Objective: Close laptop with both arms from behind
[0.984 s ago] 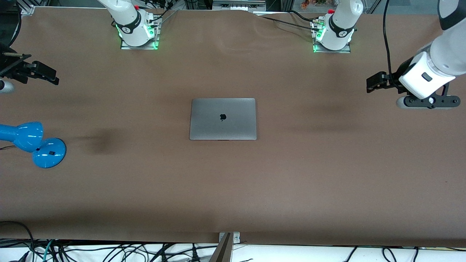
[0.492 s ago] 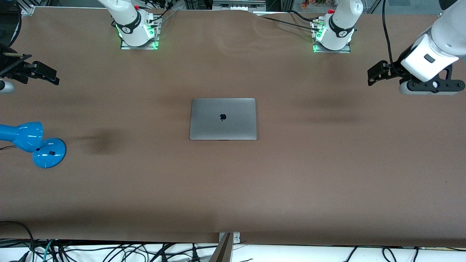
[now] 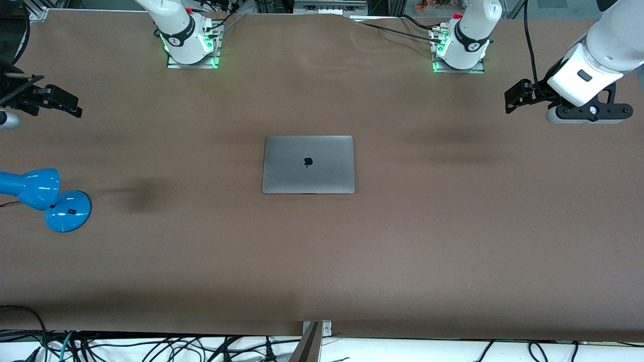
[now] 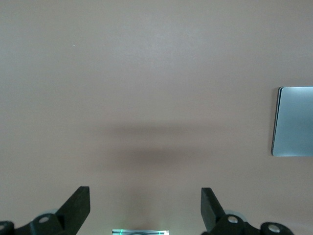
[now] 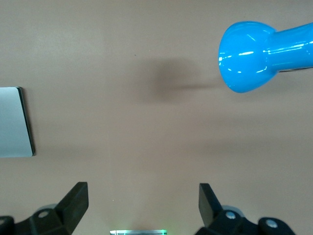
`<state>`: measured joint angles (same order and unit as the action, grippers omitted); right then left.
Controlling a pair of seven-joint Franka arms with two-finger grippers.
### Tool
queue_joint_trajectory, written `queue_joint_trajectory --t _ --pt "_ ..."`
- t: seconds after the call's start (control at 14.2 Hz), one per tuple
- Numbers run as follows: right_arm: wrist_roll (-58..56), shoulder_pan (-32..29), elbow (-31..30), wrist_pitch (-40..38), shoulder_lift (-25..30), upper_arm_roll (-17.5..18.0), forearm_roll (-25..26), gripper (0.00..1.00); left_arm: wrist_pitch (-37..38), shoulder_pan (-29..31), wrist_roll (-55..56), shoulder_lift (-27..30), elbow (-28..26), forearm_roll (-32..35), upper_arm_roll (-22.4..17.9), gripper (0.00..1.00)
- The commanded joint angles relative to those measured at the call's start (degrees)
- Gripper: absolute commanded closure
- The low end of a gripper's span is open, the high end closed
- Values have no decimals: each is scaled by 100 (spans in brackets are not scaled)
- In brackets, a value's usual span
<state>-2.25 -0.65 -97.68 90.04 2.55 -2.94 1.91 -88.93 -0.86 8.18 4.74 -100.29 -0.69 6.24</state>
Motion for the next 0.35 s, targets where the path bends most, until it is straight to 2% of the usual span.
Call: queue_joint_trajectory --t 0.0,0.28 --pt "14 -14 -84 75 61 13 -103 0 -72 -2 17 -26 -25 -37 -18 0" --pt "14 -14 -84 75 61 13 -138 0 -55 24 17 -17 -25 -37 -26 0"
